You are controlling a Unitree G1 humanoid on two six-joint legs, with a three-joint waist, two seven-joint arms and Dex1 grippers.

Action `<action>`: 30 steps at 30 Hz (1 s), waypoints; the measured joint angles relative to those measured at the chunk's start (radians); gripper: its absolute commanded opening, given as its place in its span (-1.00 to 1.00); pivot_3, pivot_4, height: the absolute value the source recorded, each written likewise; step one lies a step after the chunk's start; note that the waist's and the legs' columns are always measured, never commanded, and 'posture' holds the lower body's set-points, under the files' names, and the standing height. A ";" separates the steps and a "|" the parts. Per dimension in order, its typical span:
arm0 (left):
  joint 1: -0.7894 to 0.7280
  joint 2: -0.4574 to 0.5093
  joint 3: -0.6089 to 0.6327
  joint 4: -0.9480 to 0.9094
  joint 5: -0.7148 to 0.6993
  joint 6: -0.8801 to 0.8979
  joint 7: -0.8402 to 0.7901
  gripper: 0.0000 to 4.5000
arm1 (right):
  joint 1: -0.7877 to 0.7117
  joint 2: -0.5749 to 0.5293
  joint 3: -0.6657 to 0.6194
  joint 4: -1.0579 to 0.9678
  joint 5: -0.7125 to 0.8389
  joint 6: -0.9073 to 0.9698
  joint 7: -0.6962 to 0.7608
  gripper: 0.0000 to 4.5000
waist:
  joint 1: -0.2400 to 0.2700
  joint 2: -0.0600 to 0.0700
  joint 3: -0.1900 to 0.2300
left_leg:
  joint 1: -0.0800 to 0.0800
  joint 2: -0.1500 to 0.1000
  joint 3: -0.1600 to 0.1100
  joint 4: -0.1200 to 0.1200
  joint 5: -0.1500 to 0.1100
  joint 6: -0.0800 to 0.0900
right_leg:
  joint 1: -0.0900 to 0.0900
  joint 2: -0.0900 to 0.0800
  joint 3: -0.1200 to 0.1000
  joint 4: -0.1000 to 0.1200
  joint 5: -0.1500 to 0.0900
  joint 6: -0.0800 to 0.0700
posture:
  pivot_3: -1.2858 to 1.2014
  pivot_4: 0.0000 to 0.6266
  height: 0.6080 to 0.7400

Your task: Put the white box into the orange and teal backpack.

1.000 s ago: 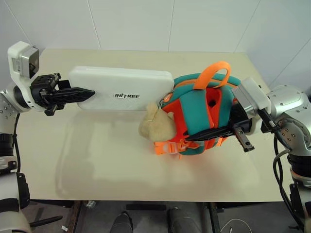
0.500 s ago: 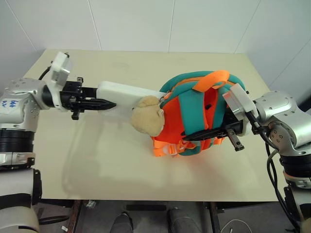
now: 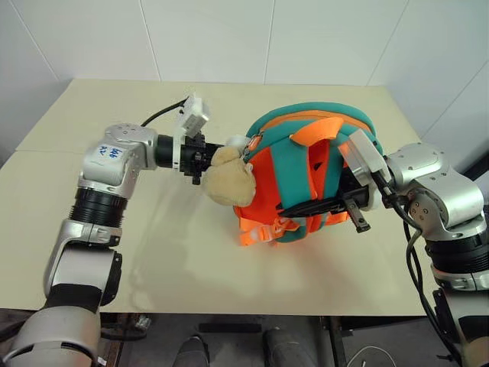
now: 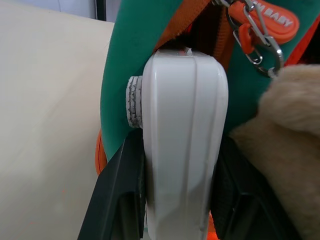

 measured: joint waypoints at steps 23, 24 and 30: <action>0.005 0.095 0.054 -0.014 0.038 0.074 -0.011 0.98 | -0.004 0.034 0.001 0.009 -0.031 -0.019 -0.003 -1.00 | -0.001 0.001 0.001 | 0.000 0.000 -0.001 -0.001 0.000 0.000 | 0.001 0.000 -0.001 -0.001 0.000 0.001 | 0.03 -0.52 1.00; 0.012 0.102 0.058 -0.022 0.036 0.077 -0.012 0.98 | -0.004 0.034 0.001 0.009 -0.031 -0.019 -0.003 -1.00 | -0.001 0.001 0.001 | 0.000 0.000 -0.001 0.000 0.000 0.000 | 0.001 0.000 -0.001 -0.001 0.000 0.001 | 0.03 -0.52 1.00; 0.131 0.154 0.156 -0.209 -0.007 0.106 0.046 0.98 | -0.008 0.045 0.003 0.019 -0.037 -0.021 -0.003 -1.00 | 0.001 0.001 0.001 | 0.000 0.000 -0.002 0.000 0.000 0.000 | 0.002 0.000 -0.001 -0.001 0.000 0.001 | 0.03 -0.52 1.00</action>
